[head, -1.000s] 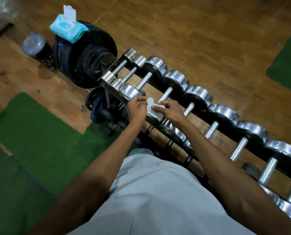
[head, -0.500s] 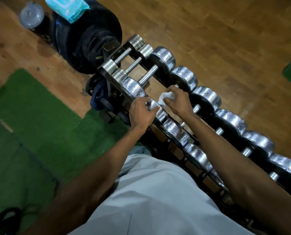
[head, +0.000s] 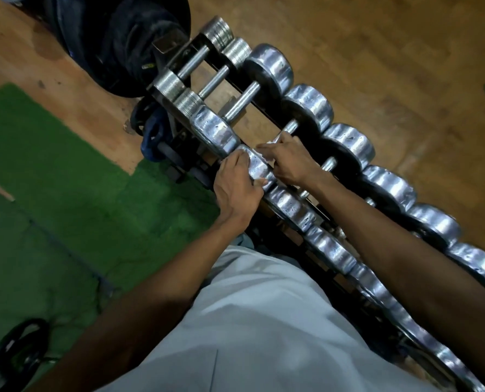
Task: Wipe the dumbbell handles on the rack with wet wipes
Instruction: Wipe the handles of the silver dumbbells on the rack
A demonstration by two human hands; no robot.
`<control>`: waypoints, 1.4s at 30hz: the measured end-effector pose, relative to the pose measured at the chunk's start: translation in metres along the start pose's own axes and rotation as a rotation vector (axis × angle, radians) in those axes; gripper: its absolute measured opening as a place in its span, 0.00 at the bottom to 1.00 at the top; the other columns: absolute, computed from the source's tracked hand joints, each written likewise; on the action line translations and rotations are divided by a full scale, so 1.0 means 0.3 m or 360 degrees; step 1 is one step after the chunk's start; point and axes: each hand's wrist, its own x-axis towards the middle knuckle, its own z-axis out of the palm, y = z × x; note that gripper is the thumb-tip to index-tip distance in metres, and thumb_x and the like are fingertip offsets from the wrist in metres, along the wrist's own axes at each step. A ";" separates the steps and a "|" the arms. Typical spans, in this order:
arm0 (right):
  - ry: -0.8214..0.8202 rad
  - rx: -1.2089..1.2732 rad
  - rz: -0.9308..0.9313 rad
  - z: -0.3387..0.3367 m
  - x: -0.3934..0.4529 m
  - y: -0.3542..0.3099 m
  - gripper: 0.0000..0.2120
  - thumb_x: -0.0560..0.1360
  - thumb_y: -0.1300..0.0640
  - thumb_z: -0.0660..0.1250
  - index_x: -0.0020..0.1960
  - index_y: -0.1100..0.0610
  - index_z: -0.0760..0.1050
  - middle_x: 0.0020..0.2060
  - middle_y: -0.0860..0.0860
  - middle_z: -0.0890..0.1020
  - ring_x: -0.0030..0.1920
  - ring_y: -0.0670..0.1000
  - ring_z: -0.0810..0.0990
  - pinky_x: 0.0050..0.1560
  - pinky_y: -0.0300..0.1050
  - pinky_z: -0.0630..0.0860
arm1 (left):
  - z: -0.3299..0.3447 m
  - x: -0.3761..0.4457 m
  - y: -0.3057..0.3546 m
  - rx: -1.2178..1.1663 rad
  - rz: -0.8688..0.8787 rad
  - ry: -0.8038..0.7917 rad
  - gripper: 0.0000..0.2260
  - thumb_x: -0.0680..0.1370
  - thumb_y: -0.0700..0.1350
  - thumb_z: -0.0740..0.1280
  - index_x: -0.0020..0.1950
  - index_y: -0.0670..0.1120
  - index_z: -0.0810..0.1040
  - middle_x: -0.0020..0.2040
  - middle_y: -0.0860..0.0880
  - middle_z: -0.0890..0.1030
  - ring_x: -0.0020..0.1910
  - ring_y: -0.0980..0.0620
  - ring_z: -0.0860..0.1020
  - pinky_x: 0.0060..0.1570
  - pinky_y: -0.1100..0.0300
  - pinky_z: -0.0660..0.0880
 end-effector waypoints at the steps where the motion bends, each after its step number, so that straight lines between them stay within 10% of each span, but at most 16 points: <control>1: -0.0051 -0.0037 0.0025 -0.007 0.021 -0.008 0.24 0.72 0.63 0.68 0.66 0.48 0.79 0.57 0.45 0.84 0.59 0.58 0.72 0.54 0.50 0.64 | -0.003 0.001 0.001 -0.0004 -0.0004 0.0000 0.25 0.69 0.52 0.81 0.59 0.43 0.78 0.62 0.49 0.79 0.60 0.46 0.76 0.57 0.51 0.76; 5: -0.0205 -0.0083 0.0046 -0.020 0.080 -0.010 0.07 0.71 0.63 0.70 0.44 0.51 0.77 0.34 0.46 0.76 0.56 0.57 0.71 0.48 0.49 0.62 | 0.002 0.000 -0.004 0.0010 0.0002 0.0001 0.22 0.68 0.52 0.80 0.56 0.45 0.77 0.56 0.50 0.79 0.54 0.47 0.76 0.53 0.51 0.75; 11: 0.0070 -0.0057 -0.0142 0.078 -0.015 0.036 0.33 0.68 0.65 0.72 0.72 0.54 0.73 0.70 0.58 0.70 0.61 0.61 0.70 0.60 0.55 0.73 | 0.020 0.003 -0.024 0.0176 0.0072 -0.0008 0.29 0.70 0.57 0.79 0.64 0.45 0.75 0.61 0.50 0.77 0.59 0.47 0.75 0.59 0.52 0.72; 20: 0.0426 0.0941 0.0407 0.131 -0.152 -0.058 0.27 0.72 0.73 0.59 0.69 0.61 0.78 0.61 0.56 0.78 0.62 0.55 0.77 0.65 0.41 0.72 | 0.011 0.014 -0.003 0.0125 0.0009 -0.0002 0.27 0.67 0.53 0.81 0.60 0.46 0.76 0.56 0.50 0.77 0.56 0.47 0.76 0.60 0.51 0.71; 25: 0.0281 0.1646 0.0983 0.114 -0.125 -0.073 0.25 0.69 0.63 0.69 0.65 0.52 0.72 0.58 0.54 0.81 0.56 0.50 0.81 0.54 0.47 0.79 | 0.011 0.018 0.003 0.0101 -0.0022 0.0001 0.25 0.65 0.52 0.81 0.57 0.46 0.76 0.54 0.50 0.77 0.55 0.47 0.76 0.62 0.50 0.71; 28: 0.0273 0.2346 0.1299 0.084 -0.082 -0.032 0.31 0.60 0.64 0.67 0.63 0.54 0.66 0.41 0.56 0.79 0.32 0.51 0.74 0.32 0.46 0.69 | 0.007 0.018 0.005 0.0064 -0.0020 -0.0009 0.26 0.66 0.52 0.82 0.57 0.46 0.76 0.54 0.50 0.77 0.56 0.47 0.76 0.64 0.50 0.71; 31: 0.0234 0.2820 0.1197 0.056 -0.057 -0.030 0.13 0.57 0.67 0.64 0.38 0.55 0.67 0.26 0.50 0.62 0.24 0.47 0.56 0.27 0.38 0.61 | 0.002 0.020 0.001 0.0050 -0.0020 -0.0019 0.26 0.66 0.52 0.83 0.56 0.45 0.76 0.53 0.50 0.77 0.55 0.46 0.77 0.63 0.50 0.71; 35: 0.0286 0.3102 0.1300 0.068 -0.004 -0.020 0.15 0.52 0.62 0.68 0.31 0.53 0.63 0.30 0.51 0.60 0.29 0.49 0.55 0.31 0.41 0.62 | 0.003 0.026 -0.008 0.0055 0.0010 -0.0024 0.26 0.67 0.52 0.82 0.57 0.45 0.76 0.54 0.49 0.78 0.55 0.46 0.77 0.62 0.51 0.71; 42: 0.0501 0.3299 0.1546 0.007 0.056 -0.011 0.21 0.62 0.61 0.66 0.55 0.65 0.79 0.50 0.61 0.83 0.55 0.63 0.83 0.66 0.56 0.76 | 0.007 0.027 -0.022 0.0093 0.0074 -0.0009 0.25 0.67 0.54 0.81 0.57 0.45 0.76 0.54 0.50 0.77 0.54 0.46 0.76 0.62 0.52 0.70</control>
